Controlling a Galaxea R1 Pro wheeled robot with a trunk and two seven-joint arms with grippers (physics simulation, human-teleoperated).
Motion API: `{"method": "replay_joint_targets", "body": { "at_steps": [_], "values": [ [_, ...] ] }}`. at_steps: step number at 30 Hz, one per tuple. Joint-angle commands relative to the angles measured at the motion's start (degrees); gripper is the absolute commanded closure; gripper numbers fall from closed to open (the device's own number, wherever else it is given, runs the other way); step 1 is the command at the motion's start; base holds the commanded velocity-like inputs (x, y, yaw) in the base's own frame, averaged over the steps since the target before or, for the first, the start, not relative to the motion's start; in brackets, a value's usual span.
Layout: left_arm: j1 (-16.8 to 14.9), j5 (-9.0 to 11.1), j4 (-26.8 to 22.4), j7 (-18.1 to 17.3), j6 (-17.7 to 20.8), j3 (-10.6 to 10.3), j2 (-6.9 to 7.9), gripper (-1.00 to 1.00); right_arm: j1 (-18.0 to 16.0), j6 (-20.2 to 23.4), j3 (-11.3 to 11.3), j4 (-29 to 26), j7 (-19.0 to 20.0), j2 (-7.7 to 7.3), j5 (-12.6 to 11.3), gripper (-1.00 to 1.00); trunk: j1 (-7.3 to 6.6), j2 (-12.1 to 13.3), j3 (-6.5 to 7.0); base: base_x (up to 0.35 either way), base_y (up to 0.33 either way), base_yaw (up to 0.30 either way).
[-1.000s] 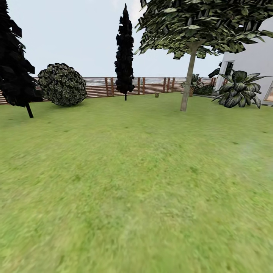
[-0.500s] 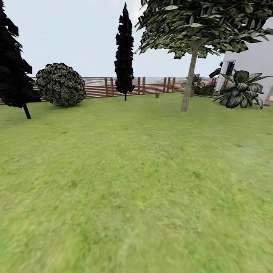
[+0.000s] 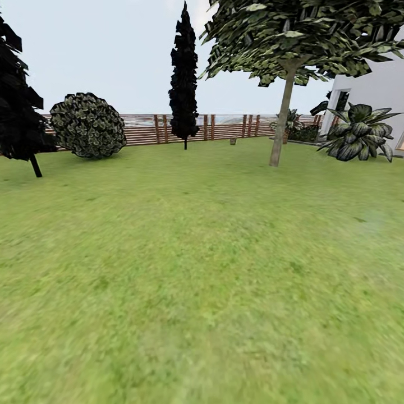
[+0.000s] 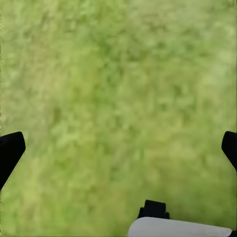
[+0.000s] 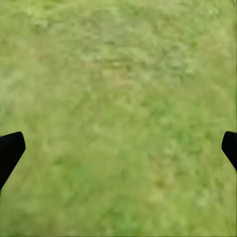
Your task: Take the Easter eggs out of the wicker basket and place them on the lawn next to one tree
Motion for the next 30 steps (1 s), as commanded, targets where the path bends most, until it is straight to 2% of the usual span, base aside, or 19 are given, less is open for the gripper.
{"method": "replay_joint_targets", "body": {
  "at_steps": [1, 30],
  "values": [
    [-0.04, -0.03, 0.04, 0.29, -0.16, -0.06, 0.09, -1.00, -0.05, -0.17, 0.46, 0.01, -0.23, -0.03, -0.51, -1.00, 0.04, -0.04, -0.06, 0.335, 0.000, 0.000],
    [-0.04, 0.28, 0.04, 0.79, -1.21, 0.62, 0.33, -1.00, -0.04, -0.32, 0.33, -0.23, -0.14, -0.13, -1.04, -1.00, 0.04, -0.04, -0.06, 0.335, 0.000, 0.000]
  ]
}}
